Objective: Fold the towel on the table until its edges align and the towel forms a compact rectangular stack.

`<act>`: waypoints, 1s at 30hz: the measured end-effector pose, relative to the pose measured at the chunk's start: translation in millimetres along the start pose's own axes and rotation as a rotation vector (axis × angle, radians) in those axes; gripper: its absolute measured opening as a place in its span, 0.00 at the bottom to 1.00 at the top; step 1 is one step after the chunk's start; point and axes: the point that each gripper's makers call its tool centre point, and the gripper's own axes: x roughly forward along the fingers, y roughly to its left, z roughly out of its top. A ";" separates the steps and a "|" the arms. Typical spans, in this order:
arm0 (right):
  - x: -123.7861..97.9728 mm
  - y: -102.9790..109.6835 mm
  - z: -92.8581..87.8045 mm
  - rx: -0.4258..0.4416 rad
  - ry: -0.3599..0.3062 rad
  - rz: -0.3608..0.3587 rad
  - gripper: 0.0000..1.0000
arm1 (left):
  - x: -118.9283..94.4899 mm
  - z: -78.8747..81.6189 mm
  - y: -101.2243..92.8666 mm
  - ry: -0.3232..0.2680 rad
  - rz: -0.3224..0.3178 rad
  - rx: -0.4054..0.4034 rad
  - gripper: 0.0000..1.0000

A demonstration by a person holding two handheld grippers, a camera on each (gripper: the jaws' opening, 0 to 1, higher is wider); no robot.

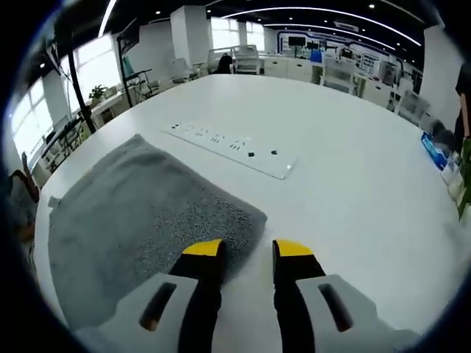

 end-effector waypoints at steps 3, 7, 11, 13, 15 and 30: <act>5.5 -0.2 0.0 0.025 -0.001 0.012 0.25 | 1.6 -1.2 1.0 0.007 0.006 0.029 0.26; 11.5 4.1 0.9 0.106 -0.006 0.039 0.18 | 2.7 -0.8 1.8 0.007 0.021 0.061 0.23; 13.9 3.7 3.1 0.100 -0.006 0.031 0.11 | 4.1 1.5 2.2 -0.008 0.033 0.046 0.19; 15.1 5.9 3.7 0.061 0.002 0.045 0.07 | 5.5 3.4 2.5 -0.003 0.037 0.050 0.16; 14.3 5.4 4.1 0.048 0.005 0.048 0.04 | 5.9 4.1 3.3 0.013 0.044 0.062 0.11; -22.1 -31.7 -30.2 -0.110 0.068 0.050 0.00 | 26.8 34.8 -43.4 -0.008 -0.091 -0.035 0.04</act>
